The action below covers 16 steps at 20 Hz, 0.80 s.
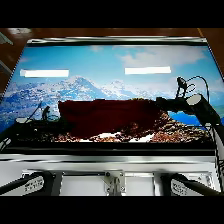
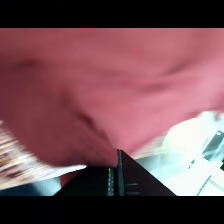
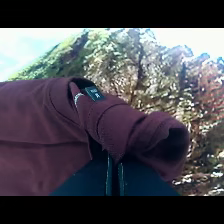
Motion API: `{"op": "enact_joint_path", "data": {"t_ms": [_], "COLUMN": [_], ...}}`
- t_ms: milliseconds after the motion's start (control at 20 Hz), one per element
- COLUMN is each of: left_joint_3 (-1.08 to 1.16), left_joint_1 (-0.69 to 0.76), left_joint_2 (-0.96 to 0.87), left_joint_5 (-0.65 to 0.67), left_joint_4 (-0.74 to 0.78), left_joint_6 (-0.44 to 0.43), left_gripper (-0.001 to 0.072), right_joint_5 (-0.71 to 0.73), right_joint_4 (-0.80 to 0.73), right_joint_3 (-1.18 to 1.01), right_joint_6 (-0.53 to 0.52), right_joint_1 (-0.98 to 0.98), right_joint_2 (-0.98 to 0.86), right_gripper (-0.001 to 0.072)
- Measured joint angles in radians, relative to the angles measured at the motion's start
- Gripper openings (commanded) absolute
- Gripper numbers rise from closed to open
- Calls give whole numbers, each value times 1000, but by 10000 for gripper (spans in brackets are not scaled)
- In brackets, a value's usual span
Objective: Fold the shirts.
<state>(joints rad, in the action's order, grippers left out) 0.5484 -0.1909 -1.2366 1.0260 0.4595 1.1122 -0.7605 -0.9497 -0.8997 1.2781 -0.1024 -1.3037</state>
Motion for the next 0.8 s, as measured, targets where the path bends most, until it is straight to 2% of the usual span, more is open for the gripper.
{"op": "enact_joint_path", "data": {"t_ms": [150,300,450,550,700,800], "left_joint_3": [139,355,593,737,911,998], "left_joint_1": [-6,-43,-95,-117,-132,-136], "left_joint_2": [192,415,578,644,703,729], "left_joint_5": [41,-40,-158,-170,-121,-40], "left_joint_4": [-57,-80,-55,-5,104,197], "left_joint_6": [-86,-64,36,120,255,354], "left_gripper": [46,46,46,46,46,47], "right_joint_5": [-1,18,51,59,-3,-81], "right_joint_4": [2,-37,-86,-119,-193,-275], "right_joint_3": [-43,-161,-312,-396,-499,-550], "right_joint_6": [-38,-70,-75,-48,30,98], "right_joint_1": [0,0,0,-1,-1,-1], "right_joint_2": [98,264,453,560,692,759], "right_gripper": [62,61,61,61,61,62]}}
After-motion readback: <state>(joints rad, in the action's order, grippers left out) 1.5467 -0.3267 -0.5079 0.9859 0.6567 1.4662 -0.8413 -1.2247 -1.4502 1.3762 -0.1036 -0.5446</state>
